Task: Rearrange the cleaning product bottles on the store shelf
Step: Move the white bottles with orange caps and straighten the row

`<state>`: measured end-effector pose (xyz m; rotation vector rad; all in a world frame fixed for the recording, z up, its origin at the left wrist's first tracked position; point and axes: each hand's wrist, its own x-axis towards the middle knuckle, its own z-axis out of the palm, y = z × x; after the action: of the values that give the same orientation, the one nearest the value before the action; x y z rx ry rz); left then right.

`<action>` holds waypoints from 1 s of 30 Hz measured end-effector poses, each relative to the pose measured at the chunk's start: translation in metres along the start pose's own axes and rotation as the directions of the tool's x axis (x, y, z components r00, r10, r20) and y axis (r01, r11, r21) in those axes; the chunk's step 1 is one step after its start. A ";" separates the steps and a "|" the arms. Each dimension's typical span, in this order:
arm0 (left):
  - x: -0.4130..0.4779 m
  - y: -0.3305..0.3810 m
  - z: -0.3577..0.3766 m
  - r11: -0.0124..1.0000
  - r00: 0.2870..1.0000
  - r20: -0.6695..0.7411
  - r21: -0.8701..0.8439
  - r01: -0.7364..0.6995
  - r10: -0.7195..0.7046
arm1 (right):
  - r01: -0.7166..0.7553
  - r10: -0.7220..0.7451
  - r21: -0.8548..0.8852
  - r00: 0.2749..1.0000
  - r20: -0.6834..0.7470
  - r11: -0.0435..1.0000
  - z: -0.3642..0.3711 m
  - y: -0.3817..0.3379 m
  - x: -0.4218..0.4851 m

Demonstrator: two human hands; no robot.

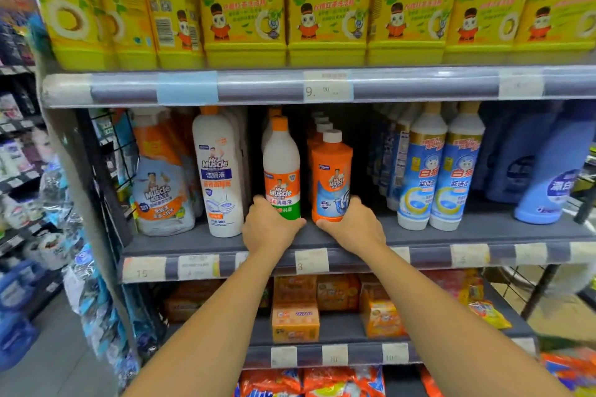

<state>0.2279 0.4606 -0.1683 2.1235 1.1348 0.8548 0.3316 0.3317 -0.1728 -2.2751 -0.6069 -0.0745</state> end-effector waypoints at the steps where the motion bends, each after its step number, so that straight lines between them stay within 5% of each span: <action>1: 0.002 -0.003 -0.001 1.000 1.000 -0.008 0.015 0.005 -0.005 | 0.001 -0.001 -0.004 1.000 0.010 1.000 0.001 -0.003 -0.002; 7: 0.000 -0.007 -0.004 0.998 0.999 -0.016 0.057 -0.035 0.036 | 0.048 -0.059 0.100 0.992 0.111 0.994 -0.004 -0.007 -0.004; 11: -0.016 0.001 -0.005 0.994 0.995 -0.088 -0.091 -0.061 0.053 | 0.231 -0.254 0.192 0.961 0.109 0.954 -0.041 0.024 -0.020; 14: -0.056 0.020 0.012 0.953 0.878 -0.436 -0.123 -0.277 0.199 | 0.376 -0.335 0.236 0.922 -0.194 0.896 -0.082 0.076 -0.035; 16: -0.090 0.049 0.038 0.848 0.764 -0.493 -0.092 -0.522 0.417 | 0.377 -0.251 0.242 0.869 -0.426 0.894 -0.109 0.111 -0.031; 18: -0.110 0.084 0.072 0.727 0.702 -0.360 -0.089 -0.681 0.614 | 0.280 -0.129 0.238 0.855 -0.502 0.930 -0.132 0.136 -0.013; 19: -0.115 0.103 0.087 0.728 0.729 -0.261 -0.123 -0.675 0.633 | 0.215 -0.086 0.231 0.881 -0.465 0.949 -0.140 0.145 -0.002; 22: -0.113 0.146 0.118 0.884 0.917 0.105 -0.329 -0.333 0.384 | 0.078 -0.058 0.147 0.989 -0.140 0.986 -0.146 0.160 0.022; 24: -0.105 0.157 0.132 0.928 0.922 0.261 -0.316 -0.198 0.286 | 0.083 -0.086 0.095 0.996 0.022 0.992 -0.144 0.165 0.030; 30: -0.095 0.161 0.148 0.966 0.952 0.210 -0.182 -0.185 0.222 | 0.108 -0.111 0.053 0.992 0.054 0.993 -0.143 0.170 0.040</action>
<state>0.3775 0.2749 -0.1689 2.1637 0.7140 0.7404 0.4619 0.1466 -0.1764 -2.2009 -0.7558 -0.0476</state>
